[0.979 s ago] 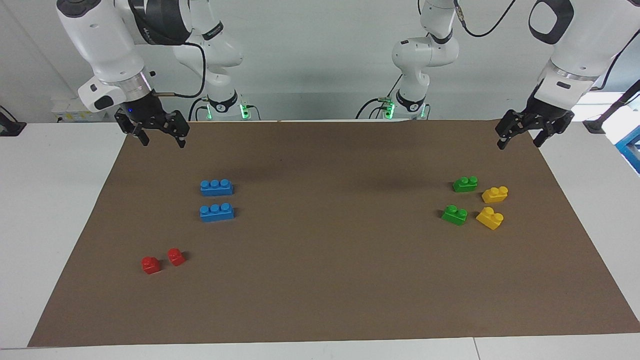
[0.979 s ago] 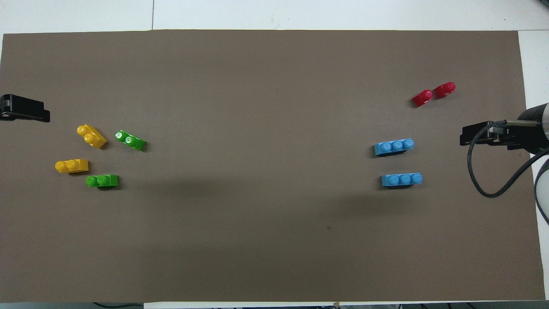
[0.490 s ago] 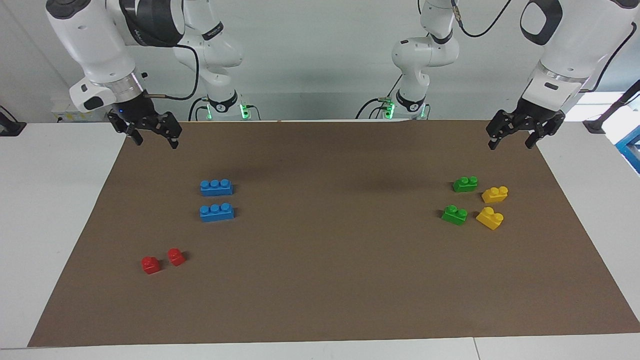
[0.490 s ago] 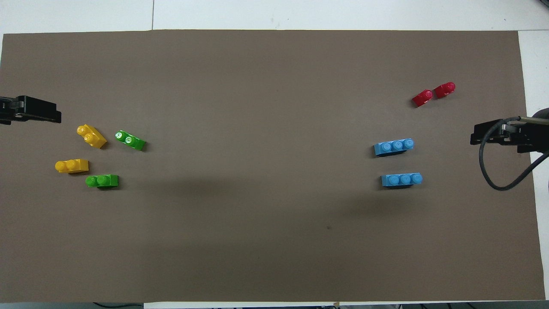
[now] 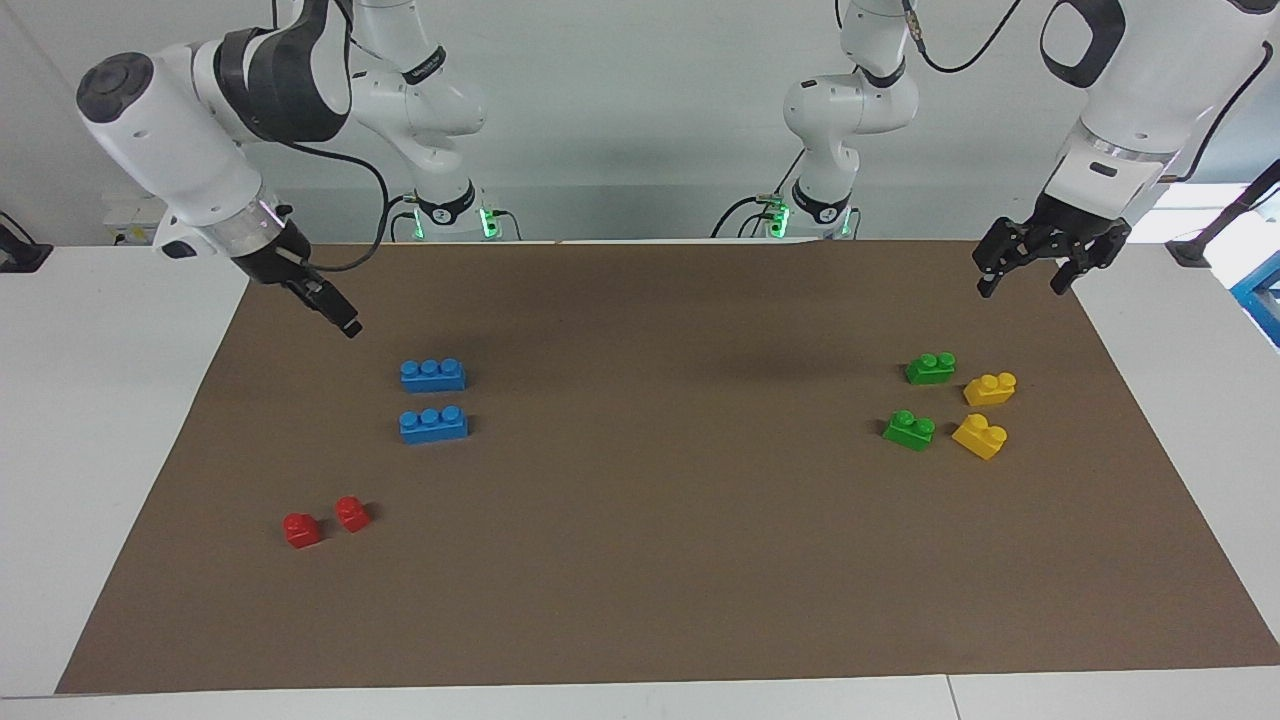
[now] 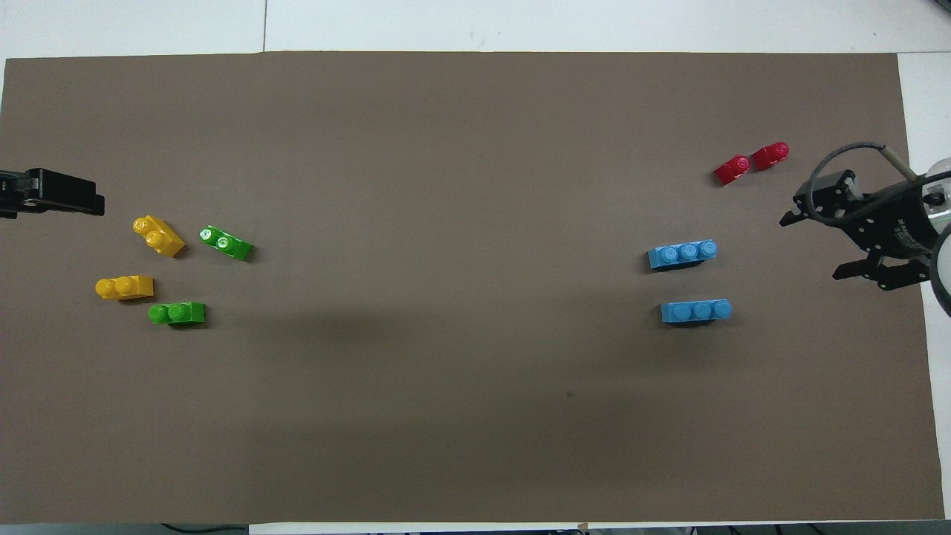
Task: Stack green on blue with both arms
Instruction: 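Reach the left gripper to the green brick while the right gripper reaches the blue brick, then grasp the green brick with the left gripper while the right gripper grasps the blue brick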
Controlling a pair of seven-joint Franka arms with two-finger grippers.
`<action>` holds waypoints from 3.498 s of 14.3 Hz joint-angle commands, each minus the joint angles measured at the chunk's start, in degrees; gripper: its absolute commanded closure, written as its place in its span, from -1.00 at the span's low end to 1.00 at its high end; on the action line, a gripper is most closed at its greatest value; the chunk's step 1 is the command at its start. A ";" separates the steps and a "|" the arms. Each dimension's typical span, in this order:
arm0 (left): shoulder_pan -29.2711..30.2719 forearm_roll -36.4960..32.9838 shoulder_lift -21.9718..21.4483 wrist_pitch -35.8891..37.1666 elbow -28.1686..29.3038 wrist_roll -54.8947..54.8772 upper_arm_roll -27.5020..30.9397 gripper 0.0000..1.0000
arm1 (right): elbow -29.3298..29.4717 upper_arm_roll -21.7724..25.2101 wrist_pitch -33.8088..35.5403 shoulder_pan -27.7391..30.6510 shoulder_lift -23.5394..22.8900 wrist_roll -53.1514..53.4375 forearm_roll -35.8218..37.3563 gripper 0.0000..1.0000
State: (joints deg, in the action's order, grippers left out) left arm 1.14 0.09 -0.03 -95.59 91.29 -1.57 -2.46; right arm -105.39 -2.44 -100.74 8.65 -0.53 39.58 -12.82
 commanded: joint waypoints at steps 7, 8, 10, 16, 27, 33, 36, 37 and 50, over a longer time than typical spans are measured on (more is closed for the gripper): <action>0.71 0.79 -5.67 -4.76 10.64 11.37 0.61 -1.00 | 3.08 -0.46 -9.55 1.89 -11.59 15.96 -12.74 -0.90; 0.71 0.79 -6.47 -6.17 12.75 15.68 0.61 -1.00 | 3.70 -0.46 -10.35 1.89 -12.82 16.31 -13.89 -0.90; 0.36 0.79 -7.79 -7.67 15.57 23.51 0.53 -1.00 | 3.70 -0.54 -11.58 1.46 -14.06 18.33 -14.95 -0.90; -0.17 1.57 -9.11 -13.30 21.81 41.55 0.44 -1.00 | 3.61 -0.55 -11.06 0.31 -19.07 19.04 -18.03 -0.90; -0.17 2.02 -7.45 -23.84 30.44 50.34 0.44 -1.00 | 2.04 -0.63 -8.95 -0.75 -21.18 18.34 -17.15 -0.92; -0.17 2.02 0.10 -34.38 31.32 56.33 0.53 -1.00 | -1.56 -0.55 -9.83 2.33 -21.27 10.97 -17.15 -0.92; -0.08 2.02 3.71 -39.48 31.32 56.50 0.53 -1.00 | -1.84 -0.63 -9.83 3.39 -21.27 9.91 -17.15 -0.93; -0.08 2.02 4.94 -41.67 31.32 56.94 0.53 -1.00 | -1.92 -0.63 -9.91 3.65 -21.62 8.86 -17.24 -0.93; -0.61 2.02 14.35 -46.26 27.81 65.72 0.53 -1.00 | -5.53 -0.81 -16.86 2.60 -21.97 8.15 -18.21 -0.70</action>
State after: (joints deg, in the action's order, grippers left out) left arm 1.16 1.40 12.08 -142.03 121.37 61.86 -2.13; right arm -109.16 -3.00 -115.89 11.03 -23.11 49.09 -29.60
